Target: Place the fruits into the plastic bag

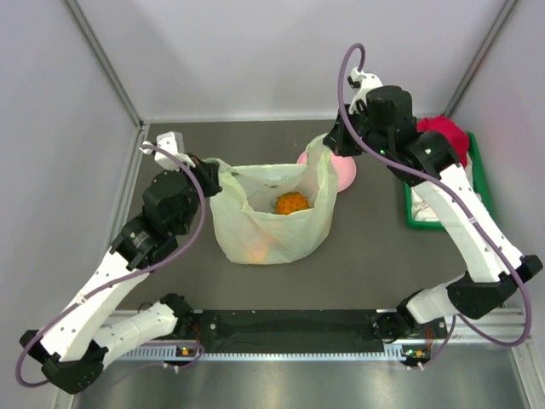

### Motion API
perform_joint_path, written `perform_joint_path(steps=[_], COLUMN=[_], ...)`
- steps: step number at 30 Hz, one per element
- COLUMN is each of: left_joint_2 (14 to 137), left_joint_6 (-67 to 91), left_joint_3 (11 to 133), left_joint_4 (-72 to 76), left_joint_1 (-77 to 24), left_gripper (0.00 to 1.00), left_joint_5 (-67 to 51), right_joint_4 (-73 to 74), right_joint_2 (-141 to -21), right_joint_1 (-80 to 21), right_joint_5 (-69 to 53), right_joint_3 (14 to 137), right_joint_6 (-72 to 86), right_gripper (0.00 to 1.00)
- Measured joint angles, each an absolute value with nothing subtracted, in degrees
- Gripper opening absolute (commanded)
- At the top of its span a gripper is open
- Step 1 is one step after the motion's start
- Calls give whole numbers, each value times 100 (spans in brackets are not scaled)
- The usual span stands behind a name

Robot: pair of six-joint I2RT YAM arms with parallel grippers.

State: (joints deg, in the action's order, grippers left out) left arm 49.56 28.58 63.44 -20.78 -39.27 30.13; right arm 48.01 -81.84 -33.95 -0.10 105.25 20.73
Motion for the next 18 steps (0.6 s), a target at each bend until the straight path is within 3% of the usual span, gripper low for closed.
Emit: perform_joint_path(steps=[4, 6, 7, 8, 11, 14, 16, 18], left_joint_2=[4974, 4978, 4984, 4998, 5046, 5050, 5041, 5026], left_joint_6=[3057, 3183, 3232, 3291, 3389, 3389, 3339, 3262], left_joint_3=[6329, 6307, 6292, 6285, 6283, 6283, 6283, 6283], left_joint_4=[-2058, -2053, -2053, -2056, -2051, -2045, -2032, -2027], left_joint_1=[-3656, -3548, -3522, -3511, -3511, -3507, -3500, -3500], left_gripper=[2, 14, 21, 38, 62, 75, 96, 99], left_joint_5=[2799, 2674, 2633, 2606, 2497, 2418, 2366, 2324], right_joint_4=[4792, 4786, 4786, 4786, 4775, 4685, 4606, 4484], right_joint_2=[-8108, -8068, -8051, -8036, -7994, -7859, -7762, -7664], right_joint_1=[-3393, -3393, -3393, -3393, -3393, -3393, -3393, -3393], right_joint_5=[211, 266, 294, 307, 325, 268, 209, 152], right_joint_3=[10221, 10051, 9968, 9896, 9773, 9651, 9627, 9627], right_joint_6=[2080, 2104, 2108, 2115, 2143, 2082, 2049, 2003], right_gripper=[10, 13, 21, 26, 47, 59, 64, 70])
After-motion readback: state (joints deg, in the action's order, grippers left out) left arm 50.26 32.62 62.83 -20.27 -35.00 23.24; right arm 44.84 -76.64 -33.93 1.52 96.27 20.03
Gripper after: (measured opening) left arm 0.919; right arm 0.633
